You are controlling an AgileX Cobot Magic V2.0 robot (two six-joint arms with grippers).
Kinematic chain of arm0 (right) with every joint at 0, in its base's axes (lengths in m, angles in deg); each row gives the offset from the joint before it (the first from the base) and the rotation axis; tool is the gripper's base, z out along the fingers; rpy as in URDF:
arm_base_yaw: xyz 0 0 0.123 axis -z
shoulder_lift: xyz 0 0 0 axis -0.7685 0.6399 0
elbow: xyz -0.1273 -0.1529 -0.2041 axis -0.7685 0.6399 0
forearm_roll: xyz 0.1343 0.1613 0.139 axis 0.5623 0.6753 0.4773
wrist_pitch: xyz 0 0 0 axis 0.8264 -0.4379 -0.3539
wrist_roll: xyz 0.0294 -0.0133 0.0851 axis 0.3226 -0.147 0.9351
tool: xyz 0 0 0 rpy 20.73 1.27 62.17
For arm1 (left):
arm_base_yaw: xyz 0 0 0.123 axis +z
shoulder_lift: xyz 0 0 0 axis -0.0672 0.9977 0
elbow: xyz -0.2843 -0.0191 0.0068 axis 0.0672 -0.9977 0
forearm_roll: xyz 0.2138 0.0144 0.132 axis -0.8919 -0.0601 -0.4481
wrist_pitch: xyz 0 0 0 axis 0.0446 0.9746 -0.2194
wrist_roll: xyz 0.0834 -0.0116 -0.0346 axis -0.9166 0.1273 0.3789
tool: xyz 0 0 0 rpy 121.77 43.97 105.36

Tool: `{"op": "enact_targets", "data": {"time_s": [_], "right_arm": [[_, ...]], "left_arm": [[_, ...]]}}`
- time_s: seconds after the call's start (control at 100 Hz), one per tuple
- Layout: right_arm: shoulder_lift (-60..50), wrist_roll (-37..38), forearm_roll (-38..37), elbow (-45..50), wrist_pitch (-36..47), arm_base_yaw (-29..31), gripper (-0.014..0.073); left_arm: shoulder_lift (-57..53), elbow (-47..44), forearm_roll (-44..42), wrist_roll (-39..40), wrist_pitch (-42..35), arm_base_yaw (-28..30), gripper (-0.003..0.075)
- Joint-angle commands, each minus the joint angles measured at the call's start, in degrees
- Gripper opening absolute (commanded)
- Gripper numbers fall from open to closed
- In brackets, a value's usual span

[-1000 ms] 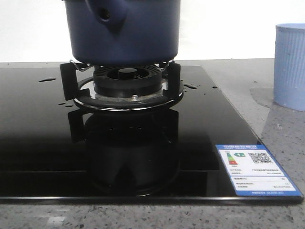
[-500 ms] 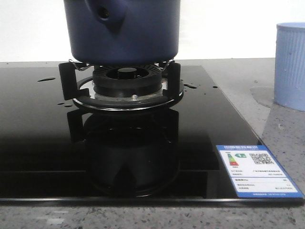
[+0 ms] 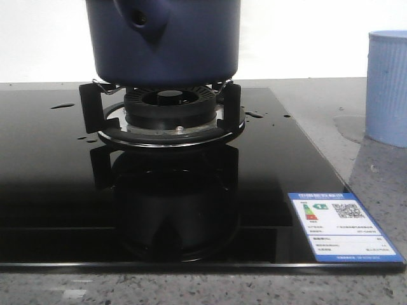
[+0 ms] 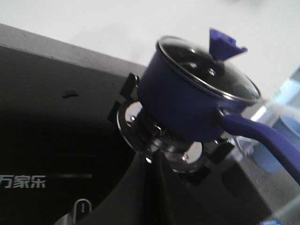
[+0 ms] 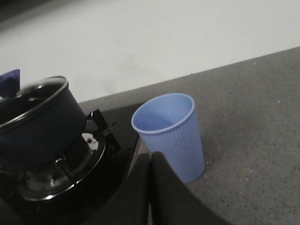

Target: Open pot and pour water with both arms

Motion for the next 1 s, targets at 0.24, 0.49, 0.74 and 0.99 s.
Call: {"op": "enact_targets", "data": {"time_s": [0.24,0.49,0.74,0.99], "right_arm": [[8.6,-0.8,-0.4,-11.3,-11.0,0.4,-0.0074],[8.9,-1.0,-0.4,-11.6,-13.2,0.4,-0.0074],[8.9,-1.1,-0.4,-11.6,-13.3,0.4,-0.0074],[8.9,-2.7,-0.4,-11.6,-13.5,0.4,-0.0074]], "left_arm": [[11.0,11.6,2.0,-9.6,5.2,0.0,0.0092],[12.9,12.5,3.7,-10.0,7.8,0.0,0.0390],[18.9,12.5,17.9,-11.5,17.3,0.0,0.0421],[27.6,15.2,41.5,-24.9,29.7,0.0,0.0386]]}}
